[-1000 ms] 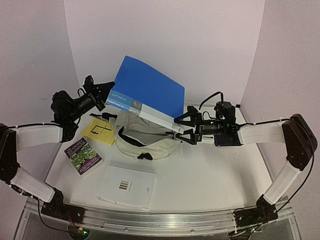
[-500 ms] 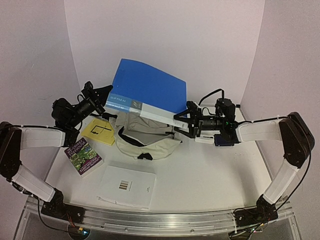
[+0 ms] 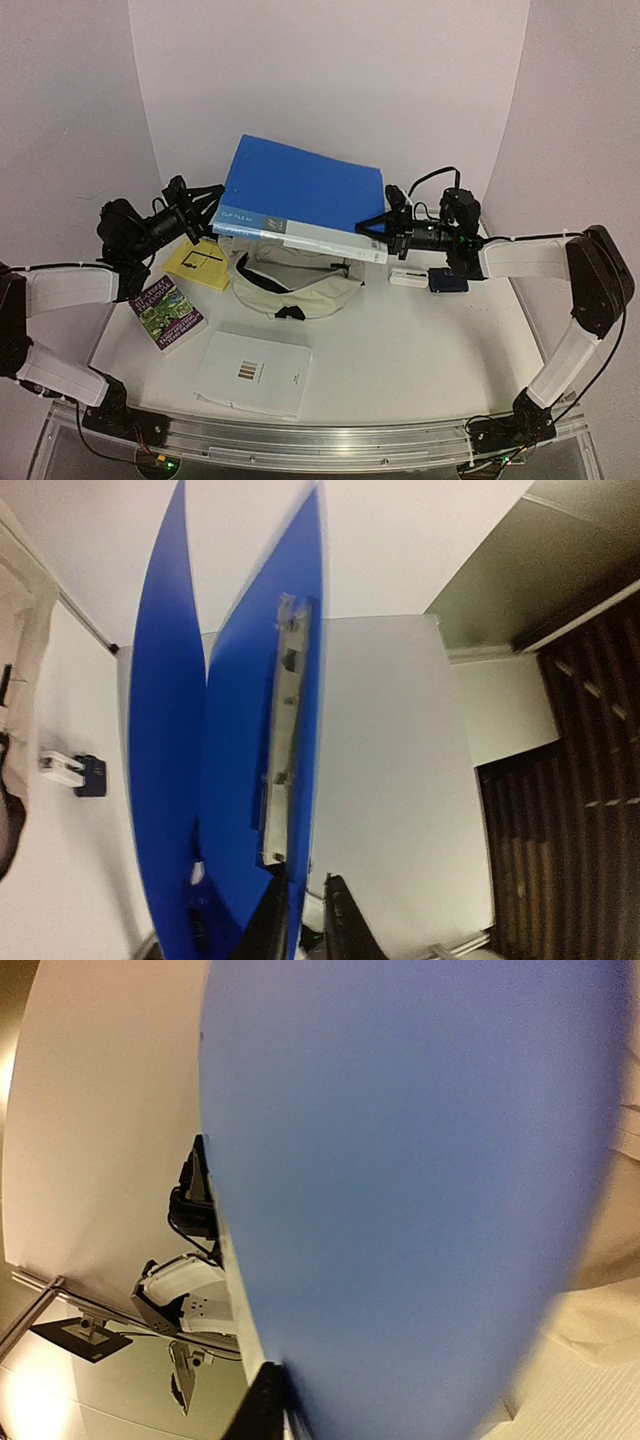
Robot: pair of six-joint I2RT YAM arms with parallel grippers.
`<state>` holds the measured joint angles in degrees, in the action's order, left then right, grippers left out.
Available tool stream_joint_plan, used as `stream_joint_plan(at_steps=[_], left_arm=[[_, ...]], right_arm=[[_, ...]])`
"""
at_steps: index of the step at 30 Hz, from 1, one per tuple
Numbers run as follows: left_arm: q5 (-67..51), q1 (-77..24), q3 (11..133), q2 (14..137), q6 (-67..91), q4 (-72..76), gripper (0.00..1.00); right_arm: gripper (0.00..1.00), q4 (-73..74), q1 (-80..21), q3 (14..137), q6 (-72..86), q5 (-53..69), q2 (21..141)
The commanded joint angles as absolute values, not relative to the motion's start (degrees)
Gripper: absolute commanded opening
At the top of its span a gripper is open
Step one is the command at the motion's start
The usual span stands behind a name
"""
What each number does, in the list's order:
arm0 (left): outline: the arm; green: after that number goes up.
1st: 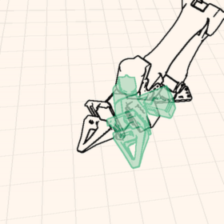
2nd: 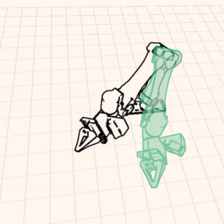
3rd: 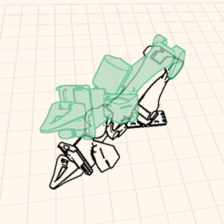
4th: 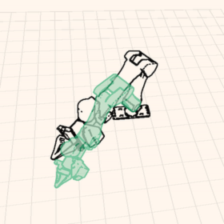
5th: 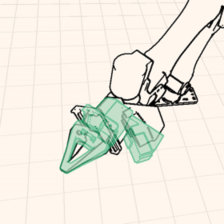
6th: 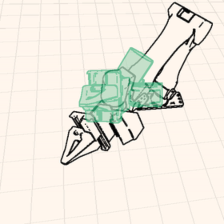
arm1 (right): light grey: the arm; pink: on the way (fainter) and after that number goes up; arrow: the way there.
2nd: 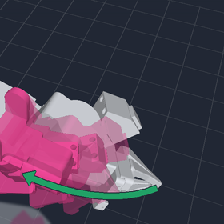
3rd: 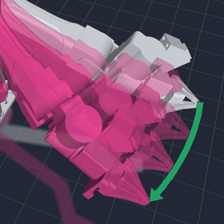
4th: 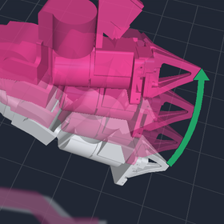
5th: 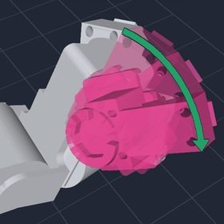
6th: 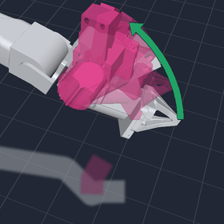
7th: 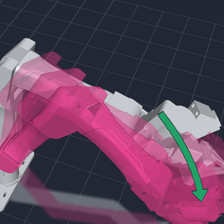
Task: Pack the student bag
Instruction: Pick up the files from the center of the board.
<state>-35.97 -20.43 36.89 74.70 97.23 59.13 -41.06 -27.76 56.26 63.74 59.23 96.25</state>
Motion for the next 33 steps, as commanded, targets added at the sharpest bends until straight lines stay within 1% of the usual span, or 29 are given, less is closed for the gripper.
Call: stream_joint_plan(at_steps=[1,3,4,6,8,10,12,14,18,21,24,25,27,30,33], left_arm=[[-40.2,-20.6,40.2,64.3,81.3,34.9,0.37],[-37.2,-20.6,47.2,58.5,68.3,9.7,0.64],[-34.4,-20.6,50.9,56.6,61.5,-0.8,0.76],[-31.7,-20.5,54.7,55.1,52.2,-11.1,0.91],[-34.1,-20.5,56.8,55.2,47.3,-16.9,0.99],[-39.2,-20.5,57.7,57.5,45.0,-20.1,1.0],[-44.7,-20.5,56.5,59.1,44.5,-19.6,1.0],[-48.4,-20.5,54.6,59.8,44.9,-17.3,1.0],[-55.4,-20.6,51.1,58.9,47.2,-7.8,0.99],[-57.4,-20.6,47.7,56.6,50.2,-0.4,0.92],[-58.3,-20.6,46.1,56.0,51.7,2.2,0.79],[-58.0,-20.6,45.6,55.9,52.0,2.2,0.76],[-55.9,-20.6,45.4,55.8,51.2,-1.0,0.77],[-49.4,-20.5,46.2,55.6,48.9,-7.9,0.85],[-42.6,-20.5,48.0,56.2,47.0,-15.2,0.91]], right_arm=[[0.01,-42.7,-27.6,58.4,59.7,60.9,92.0],[0.0,-40.5,-27.1,57.7,57.1,61.5,90.6],[0.0,-39.1,-26.9,57.3,55.9,61.9,89.6],[0.0,-34.3,-26.9,57.1,51.3,62.6,87.6],[0.0,-29.4,-26.9,57.4,46.2,63.2,85.9],[0.0,-26.4,-27.0,57.7,43.5,64.1,84.4],[0.0,-25.7,-27.2,57.8,42.3,65.9,83.6],[0.0,-23.6,-28.2,58.6,40.3,67.4,83.2],[0.0,-14.6,-29.9,61.8,33.2,68.2,83.3],[0.0,-14.2,-30.2,63.0,32.9,69.0,84.3],[0.0,-14.3,-30.2,64.6,32.9,70.2,86.0],[0.0,-14.3,-30.2,65.0,32.8,70.4,86.3],[0.0,-14.4,-30.3,65.8,33.0,70.7,87.0],[0.0,-14.3,-30.3,66.8,33.0,70.8,87.0],[0.0,-14.2,-30.3,67.1,33.4,70.8,86.7]])
